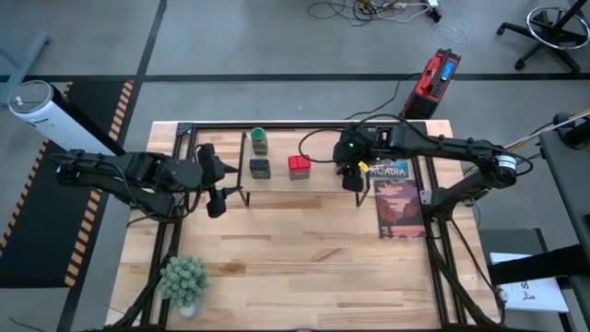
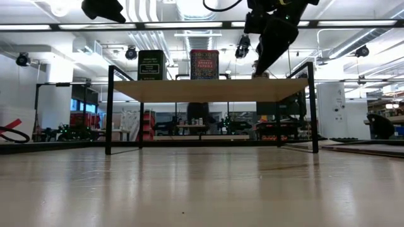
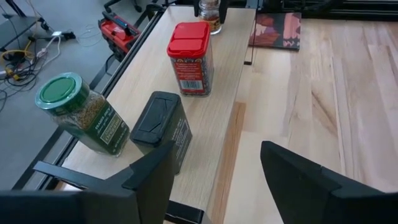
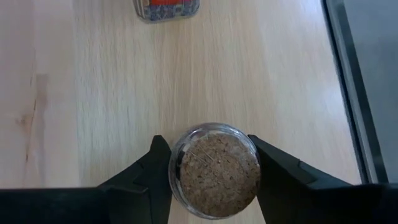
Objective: Shelf spices
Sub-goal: Remove the brown seasoning bottle from the shelf
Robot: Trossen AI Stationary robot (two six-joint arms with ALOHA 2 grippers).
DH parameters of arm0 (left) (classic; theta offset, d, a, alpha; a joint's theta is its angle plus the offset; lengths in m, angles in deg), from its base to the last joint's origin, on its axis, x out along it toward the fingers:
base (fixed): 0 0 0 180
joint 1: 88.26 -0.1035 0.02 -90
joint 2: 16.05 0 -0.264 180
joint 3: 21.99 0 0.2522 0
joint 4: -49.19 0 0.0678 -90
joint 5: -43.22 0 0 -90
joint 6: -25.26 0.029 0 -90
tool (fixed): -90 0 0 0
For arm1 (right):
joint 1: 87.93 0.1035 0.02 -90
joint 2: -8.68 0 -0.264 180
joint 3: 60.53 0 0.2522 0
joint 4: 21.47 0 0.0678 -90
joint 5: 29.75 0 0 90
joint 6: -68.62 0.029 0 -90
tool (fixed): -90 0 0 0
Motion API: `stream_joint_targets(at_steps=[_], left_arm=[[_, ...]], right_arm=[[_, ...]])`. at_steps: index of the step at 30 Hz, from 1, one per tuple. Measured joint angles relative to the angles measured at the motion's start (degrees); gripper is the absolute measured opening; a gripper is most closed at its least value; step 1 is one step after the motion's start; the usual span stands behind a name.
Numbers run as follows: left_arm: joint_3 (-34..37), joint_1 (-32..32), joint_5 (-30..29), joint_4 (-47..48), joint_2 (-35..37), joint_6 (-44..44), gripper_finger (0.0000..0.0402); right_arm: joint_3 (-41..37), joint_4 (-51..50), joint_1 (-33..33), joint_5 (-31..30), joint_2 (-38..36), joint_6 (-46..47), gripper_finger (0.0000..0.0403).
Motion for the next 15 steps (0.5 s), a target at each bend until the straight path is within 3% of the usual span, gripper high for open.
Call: stream_joint_targets(at_steps=[15], left_arm=[[0.0, 0.04, 0.83, 0.05, -0.44, -0.94, 0.0221]], right_arm=[[1.01, -1.01, 1.8, 0.1, -0.06, 0.07, 0.0156]])
